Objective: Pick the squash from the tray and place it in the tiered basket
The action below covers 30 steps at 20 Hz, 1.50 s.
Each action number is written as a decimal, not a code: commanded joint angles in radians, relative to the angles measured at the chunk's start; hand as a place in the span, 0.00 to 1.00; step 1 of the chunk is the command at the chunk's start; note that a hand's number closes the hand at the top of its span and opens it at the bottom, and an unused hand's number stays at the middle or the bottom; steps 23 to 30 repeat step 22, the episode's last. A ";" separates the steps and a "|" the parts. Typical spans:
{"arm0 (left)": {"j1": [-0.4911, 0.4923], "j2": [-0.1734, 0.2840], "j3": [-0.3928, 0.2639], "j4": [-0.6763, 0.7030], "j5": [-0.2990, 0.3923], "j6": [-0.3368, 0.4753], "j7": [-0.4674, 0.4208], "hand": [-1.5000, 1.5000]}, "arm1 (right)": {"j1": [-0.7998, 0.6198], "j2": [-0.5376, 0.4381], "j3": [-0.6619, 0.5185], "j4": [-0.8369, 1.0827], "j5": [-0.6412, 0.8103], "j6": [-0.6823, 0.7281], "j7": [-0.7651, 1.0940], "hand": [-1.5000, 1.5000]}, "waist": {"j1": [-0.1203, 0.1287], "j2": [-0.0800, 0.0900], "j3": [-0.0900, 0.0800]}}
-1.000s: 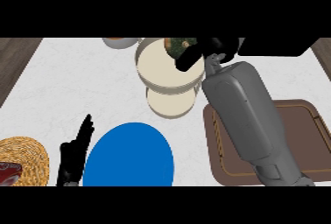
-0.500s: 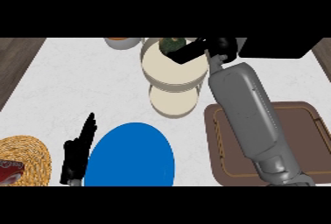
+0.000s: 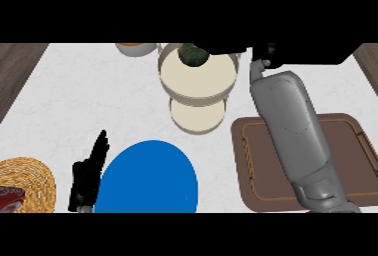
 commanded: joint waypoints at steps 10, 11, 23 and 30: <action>0.017 -0.003 0.010 -0.043 -0.005 0.021 0.041 0.50 | 0.313 -0.319 -0.240 -0.471 -0.121 0.112 0.207 0.00 | -0.047 -0.009 0.001; -0.012 -0.003 0.013 -0.037 -0.008 0.029 0.086 0.50 | 0.347 -0.365 -0.285 -0.484 -0.180 0.167 0.191 0.00 | -0.053 -0.007 0.002; 0.072 0.006 0.007 -0.033 0.005 -0.021 -0.013 0.50 | 0.736 -0.605 -0.750 -0.597 -0.705 0.598 0.067 0.00 | -0.038 -0.003 0.001; 0.072 0.006 0.007 -0.033 0.005 -0.021 -0.013 0.50 | 0.736 -0.605 -0.750 -0.597 -0.705 0.598 0.067 0.00 | -0.038 -0.003 0.001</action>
